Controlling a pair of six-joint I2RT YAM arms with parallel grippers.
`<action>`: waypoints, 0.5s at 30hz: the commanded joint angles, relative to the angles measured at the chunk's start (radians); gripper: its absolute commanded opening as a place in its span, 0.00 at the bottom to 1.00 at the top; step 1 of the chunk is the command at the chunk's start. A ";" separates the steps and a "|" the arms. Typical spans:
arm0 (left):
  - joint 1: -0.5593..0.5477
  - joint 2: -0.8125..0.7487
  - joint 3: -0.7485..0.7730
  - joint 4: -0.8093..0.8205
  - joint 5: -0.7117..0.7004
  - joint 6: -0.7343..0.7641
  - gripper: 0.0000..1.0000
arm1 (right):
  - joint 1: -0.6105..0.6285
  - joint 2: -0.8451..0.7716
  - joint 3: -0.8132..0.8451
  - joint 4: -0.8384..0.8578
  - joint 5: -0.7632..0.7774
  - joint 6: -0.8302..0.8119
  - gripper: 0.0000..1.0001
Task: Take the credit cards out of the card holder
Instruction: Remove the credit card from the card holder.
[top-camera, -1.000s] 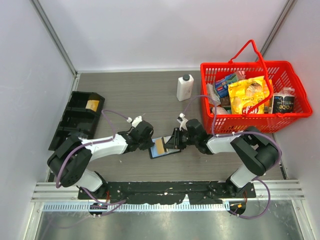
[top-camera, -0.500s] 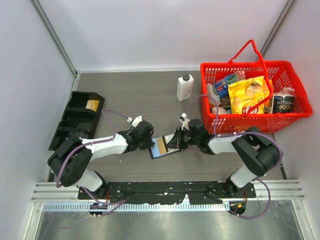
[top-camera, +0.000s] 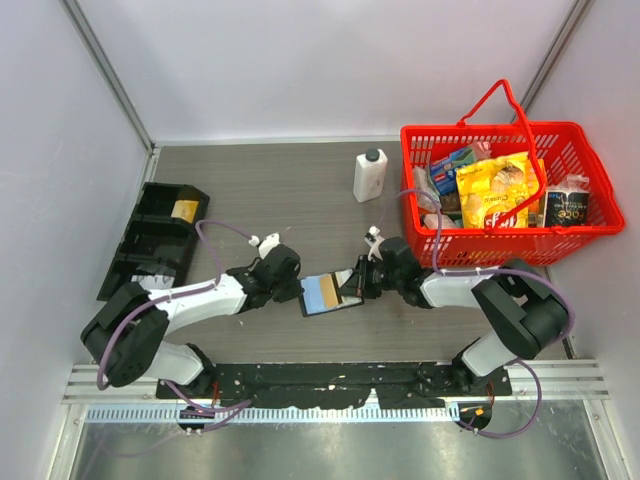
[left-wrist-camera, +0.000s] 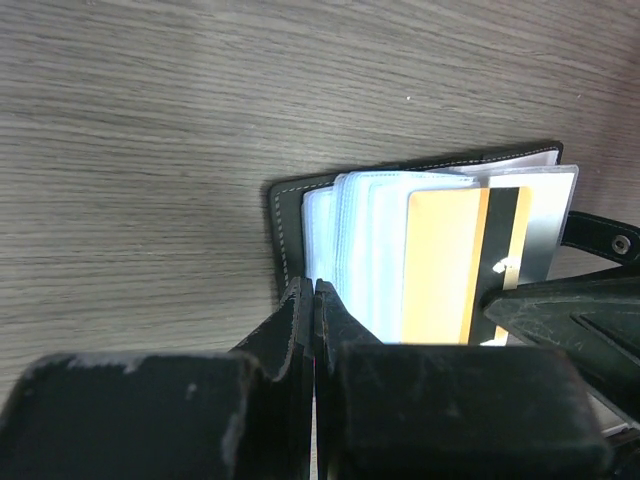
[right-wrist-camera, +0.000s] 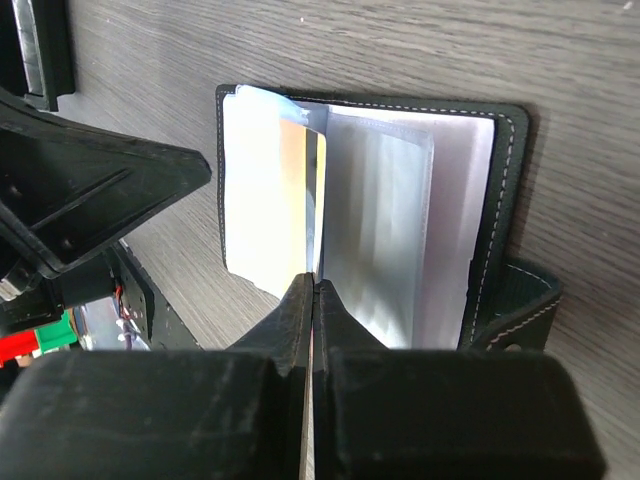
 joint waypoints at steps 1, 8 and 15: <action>0.002 -0.068 -0.015 -0.006 -0.060 0.052 0.00 | -0.014 -0.056 0.016 -0.177 0.127 -0.017 0.01; -0.021 -0.119 -0.015 0.055 -0.059 0.120 0.08 | -0.014 -0.112 0.040 -0.293 0.187 -0.037 0.01; -0.091 -0.081 0.003 0.224 0.013 0.207 0.37 | -0.014 -0.147 0.068 -0.317 0.182 -0.031 0.01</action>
